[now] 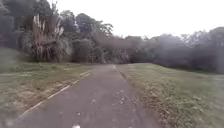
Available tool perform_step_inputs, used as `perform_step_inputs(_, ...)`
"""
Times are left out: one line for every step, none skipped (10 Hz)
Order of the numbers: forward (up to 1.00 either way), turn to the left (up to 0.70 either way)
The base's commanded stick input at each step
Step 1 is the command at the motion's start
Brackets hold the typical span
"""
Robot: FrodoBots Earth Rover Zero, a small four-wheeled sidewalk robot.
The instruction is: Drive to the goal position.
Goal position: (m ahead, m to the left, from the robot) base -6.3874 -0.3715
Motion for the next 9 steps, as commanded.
perform_step_inputs(0.45,0.01)
perform_step_inputs(0.45,0.01)
perform_step_inputs(0.45,0.01)
perform_step_inputs(0.45,0.01)
perform_step_inputs(0.45,0.01)
perform_step_inputs(0.45,0.01)
perform_step_inputs(0.45,0.01)
perform_step_inputs(0.45,0.01)
perform_step_inputs(0.45,0.01)
